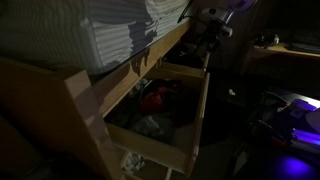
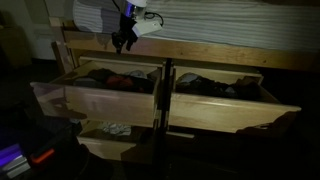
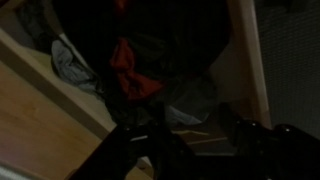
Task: Take the green garment out of the top right drawer, put it in the top left drawer then close both drawers
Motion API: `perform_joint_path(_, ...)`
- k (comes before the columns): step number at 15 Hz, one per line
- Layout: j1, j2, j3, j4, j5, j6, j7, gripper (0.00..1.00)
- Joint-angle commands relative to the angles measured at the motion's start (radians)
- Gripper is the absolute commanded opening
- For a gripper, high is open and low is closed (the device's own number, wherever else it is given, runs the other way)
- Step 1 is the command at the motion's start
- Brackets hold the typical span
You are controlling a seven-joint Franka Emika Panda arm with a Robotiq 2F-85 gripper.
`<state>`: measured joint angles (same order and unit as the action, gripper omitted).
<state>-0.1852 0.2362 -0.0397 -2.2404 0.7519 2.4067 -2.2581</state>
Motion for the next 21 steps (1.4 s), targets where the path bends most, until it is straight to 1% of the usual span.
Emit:
perform_joint_path(1, -0.026, 0.043, -0.073, 0.000, -0.165, -0.066, 0.166, 0.90)
perform_joint_path(2, -0.036, 0.055, -0.090, 0.000, -0.217, -0.088, 0.214, 0.96)
perform_joint_path(3, -0.044, 0.064, -0.105, 0.004, -0.272, -0.118, 0.267, 0.99)
perform_joint_path(4, -0.056, 0.076, -0.118, 0.014, -0.323, -0.155, 0.321, 1.00)
perform_joint_path(5, -0.065, 0.059, -0.078, 0.000, -0.270, -0.101, 0.258, 1.00)
perform_joint_path(6, -0.076, 0.066, -0.082, -0.001, -0.285, -0.107, 0.270, 0.99)
perform_joint_path(9, -0.082, 0.067, -0.072, 0.008, -0.276, -0.107, 0.269, 1.00)
perform_joint_path(11, -0.066, 0.092, -0.097, 0.005, -0.384, -0.169, 0.343, 1.00)
perform_joint_path(13, -0.061, 0.110, -0.114, -0.004, -0.478, -0.192, 0.419, 1.00)
perform_joint_path(15, -0.071, 0.130, -0.114, -0.006, -0.529, -0.222, 0.460, 1.00)
perform_joint_path(18, -0.083, 0.159, -0.106, -0.009, -0.577, -0.204, 0.488, 1.00)
perform_joint_path(19, -0.091, 0.151, -0.091, -0.006, -0.560, -0.209, 0.479, 1.00)
perform_joint_path(21, -0.093, 0.162, -0.091, -0.006, -0.568, -0.208, 0.483, 1.00)
